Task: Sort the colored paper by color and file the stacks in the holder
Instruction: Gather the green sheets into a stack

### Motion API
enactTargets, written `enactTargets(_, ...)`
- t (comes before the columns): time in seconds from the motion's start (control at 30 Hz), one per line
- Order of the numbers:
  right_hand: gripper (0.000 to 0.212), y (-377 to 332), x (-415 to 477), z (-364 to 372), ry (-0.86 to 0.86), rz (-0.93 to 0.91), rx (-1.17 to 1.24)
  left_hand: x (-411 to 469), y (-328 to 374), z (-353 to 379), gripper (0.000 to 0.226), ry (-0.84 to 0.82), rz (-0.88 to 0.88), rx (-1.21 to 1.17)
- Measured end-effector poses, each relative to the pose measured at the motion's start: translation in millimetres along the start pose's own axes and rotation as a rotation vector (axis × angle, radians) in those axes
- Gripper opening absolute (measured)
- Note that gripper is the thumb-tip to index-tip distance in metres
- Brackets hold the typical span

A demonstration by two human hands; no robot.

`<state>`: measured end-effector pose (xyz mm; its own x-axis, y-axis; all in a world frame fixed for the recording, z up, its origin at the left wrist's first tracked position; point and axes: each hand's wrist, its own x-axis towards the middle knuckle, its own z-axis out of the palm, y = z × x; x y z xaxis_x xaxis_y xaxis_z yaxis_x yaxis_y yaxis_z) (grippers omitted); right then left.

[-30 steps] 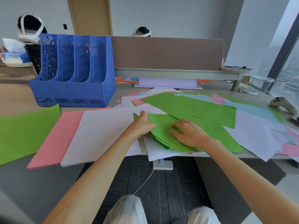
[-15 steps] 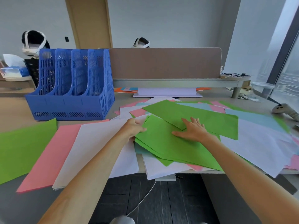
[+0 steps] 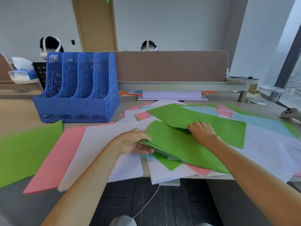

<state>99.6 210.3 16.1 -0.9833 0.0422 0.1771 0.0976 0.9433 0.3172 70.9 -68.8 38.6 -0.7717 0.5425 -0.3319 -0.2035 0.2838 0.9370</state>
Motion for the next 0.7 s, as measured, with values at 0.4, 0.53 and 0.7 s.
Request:
enactTargets(0.4,0.016,-29,-26,-28,0.16,0.017,0.486,26,15,15,0.026,0.365,0.149,-0.677)
enactTargets(0.53,0.028,-30,-32,-36,0.051,-0.005,0.784,23,11,36,0.021,0.254,0.084,-0.681)
enactTargets(0.7,0.025,-12,-48,-42,-0.198,-0.135,0.934,23,5,47,0.027,0.277,0.105,-0.467)
